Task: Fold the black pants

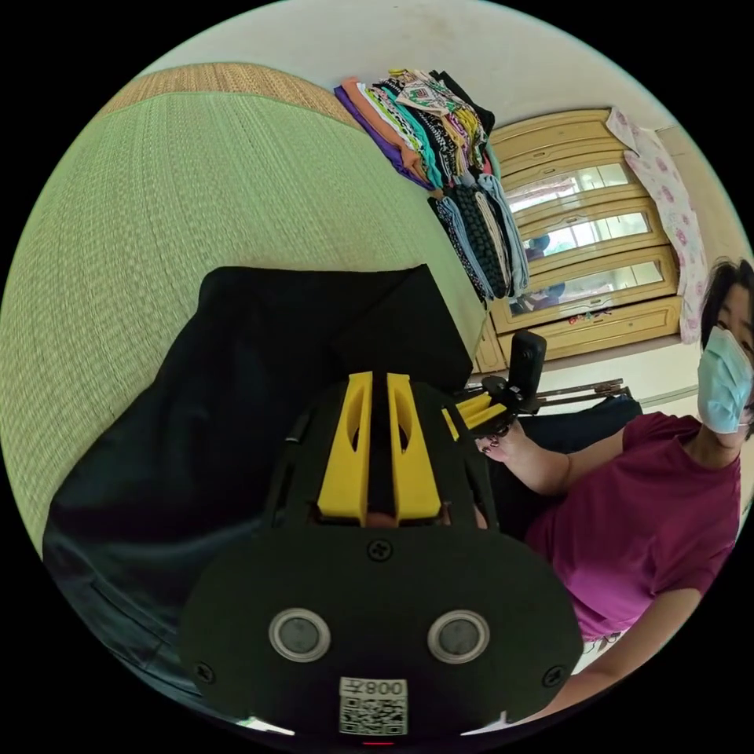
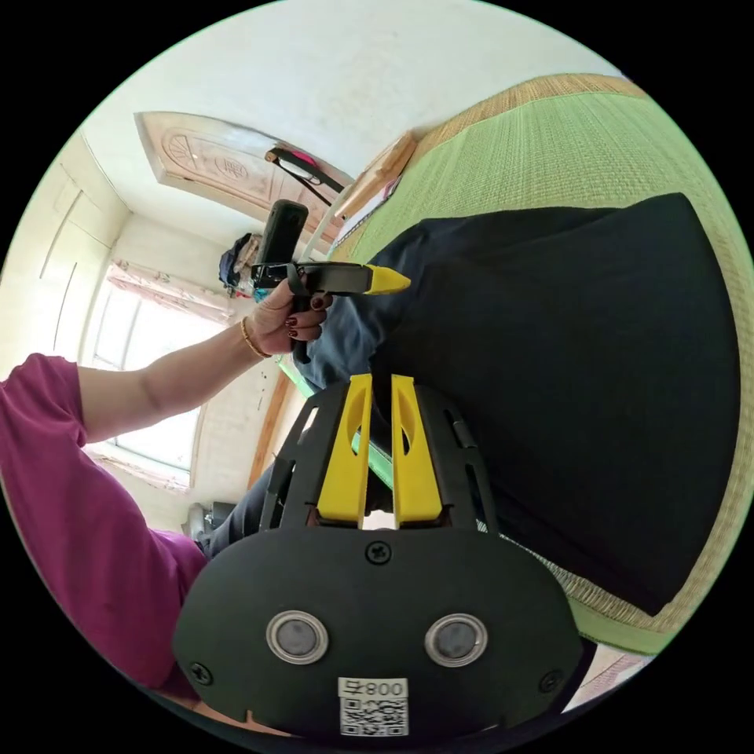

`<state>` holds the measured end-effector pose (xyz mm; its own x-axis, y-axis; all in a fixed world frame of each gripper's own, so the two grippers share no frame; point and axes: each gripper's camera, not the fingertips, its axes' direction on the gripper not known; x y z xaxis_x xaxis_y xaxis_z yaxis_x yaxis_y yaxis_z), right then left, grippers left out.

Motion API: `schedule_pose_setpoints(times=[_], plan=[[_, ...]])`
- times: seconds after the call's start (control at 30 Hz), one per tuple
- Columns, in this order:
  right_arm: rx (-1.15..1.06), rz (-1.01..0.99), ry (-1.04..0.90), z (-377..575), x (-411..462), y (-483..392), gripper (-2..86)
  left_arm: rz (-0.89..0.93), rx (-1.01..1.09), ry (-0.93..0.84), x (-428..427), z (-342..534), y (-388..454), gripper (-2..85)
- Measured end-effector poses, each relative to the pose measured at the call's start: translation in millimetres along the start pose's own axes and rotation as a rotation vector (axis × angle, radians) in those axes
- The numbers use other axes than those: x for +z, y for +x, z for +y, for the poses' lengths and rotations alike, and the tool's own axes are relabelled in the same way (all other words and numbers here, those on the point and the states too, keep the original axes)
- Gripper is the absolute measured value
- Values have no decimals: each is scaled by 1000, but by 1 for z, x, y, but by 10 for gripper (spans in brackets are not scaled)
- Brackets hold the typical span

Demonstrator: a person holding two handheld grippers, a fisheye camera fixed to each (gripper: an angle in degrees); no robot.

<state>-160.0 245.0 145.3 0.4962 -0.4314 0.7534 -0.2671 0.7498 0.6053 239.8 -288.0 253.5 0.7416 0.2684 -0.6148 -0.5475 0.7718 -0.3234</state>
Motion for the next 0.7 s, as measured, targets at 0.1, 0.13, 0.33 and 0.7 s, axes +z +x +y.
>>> schedule_pose_setpoints(times=[0.1,0.13,0.33,0.7], plan=[[-47,56,-32,-18,9,-23,55,-39,7,-12,-4,16,-4,49],[-67,74,-48,-25,13,-33,62,-57,0,-33,-3,21,-7,52],[-147,124,-114,-49,18,-74,68,-144,10,-67,-11,50,-15,54],[-203,277,-159,-81,40,-119,35,-142,-59,-9,-31,85,-40,60]])
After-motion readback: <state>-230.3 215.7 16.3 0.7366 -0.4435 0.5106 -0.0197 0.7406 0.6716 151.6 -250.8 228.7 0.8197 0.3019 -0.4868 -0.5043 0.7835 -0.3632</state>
